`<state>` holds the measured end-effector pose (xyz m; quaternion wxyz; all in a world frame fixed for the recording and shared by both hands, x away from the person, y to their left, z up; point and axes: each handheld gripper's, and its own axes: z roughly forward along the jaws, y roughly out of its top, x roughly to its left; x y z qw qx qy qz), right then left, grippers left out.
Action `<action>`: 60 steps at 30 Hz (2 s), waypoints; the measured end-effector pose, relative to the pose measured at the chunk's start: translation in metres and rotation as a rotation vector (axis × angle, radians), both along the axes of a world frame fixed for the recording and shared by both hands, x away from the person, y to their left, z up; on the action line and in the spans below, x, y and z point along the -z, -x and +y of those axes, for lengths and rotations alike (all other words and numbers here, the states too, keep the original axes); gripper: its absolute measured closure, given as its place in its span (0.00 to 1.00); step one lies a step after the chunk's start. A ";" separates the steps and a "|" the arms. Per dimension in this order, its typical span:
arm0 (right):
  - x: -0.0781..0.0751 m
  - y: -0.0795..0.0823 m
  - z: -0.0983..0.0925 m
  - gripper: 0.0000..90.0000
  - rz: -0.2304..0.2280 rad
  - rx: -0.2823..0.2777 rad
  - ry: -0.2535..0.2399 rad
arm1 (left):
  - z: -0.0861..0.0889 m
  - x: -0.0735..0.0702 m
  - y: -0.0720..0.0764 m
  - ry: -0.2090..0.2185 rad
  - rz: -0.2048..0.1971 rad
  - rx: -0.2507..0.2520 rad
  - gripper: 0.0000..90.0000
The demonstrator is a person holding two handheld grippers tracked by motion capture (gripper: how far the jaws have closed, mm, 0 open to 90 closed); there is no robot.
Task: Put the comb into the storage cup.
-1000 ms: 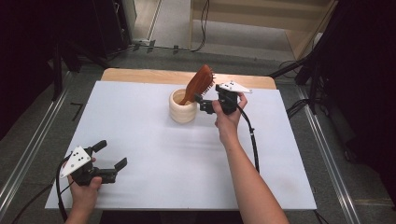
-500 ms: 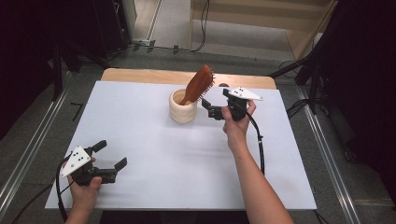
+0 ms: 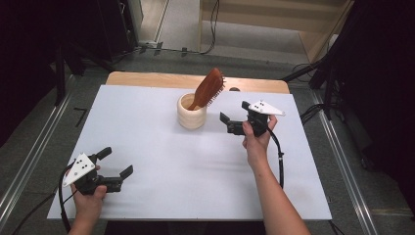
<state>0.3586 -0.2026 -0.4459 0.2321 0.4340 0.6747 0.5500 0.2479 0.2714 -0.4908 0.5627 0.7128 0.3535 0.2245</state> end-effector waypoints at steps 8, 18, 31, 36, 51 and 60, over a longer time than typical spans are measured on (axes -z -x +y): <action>0.004 0.016 -0.010 0.00 -0.018 0.001 0.028 | 0.000 0.000 0.000 0.001 -0.001 0.000 0.00; 0.011 0.036 -0.020 0.00 -0.034 -0.013 0.052 | 0.000 0.000 0.000 -0.006 -0.002 0.000 0.00; 0.021 0.060 -0.043 0.00 -0.043 0.008 0.068 | 0.000 0.000 0.000 -0.007 -0.003 0.001 0.00; 0.023 0.069 -0.049 0.00 -0.046 0.011 0.068 | 0.000 0.000 0.000 -0.010 -0.003 -0.001 0.00; 0.033 0.094 -0.073 0.00 -0.052 0.042 0.092 | 0.000 0.000 0.001 -0.011 -0.003 -0.001 0.00; 0.041 0.110 -0.093 0.00 -0.043 0.072 0.087 | 0.000 0.000 0.001 -0.013 -0.004 -0.003 0.00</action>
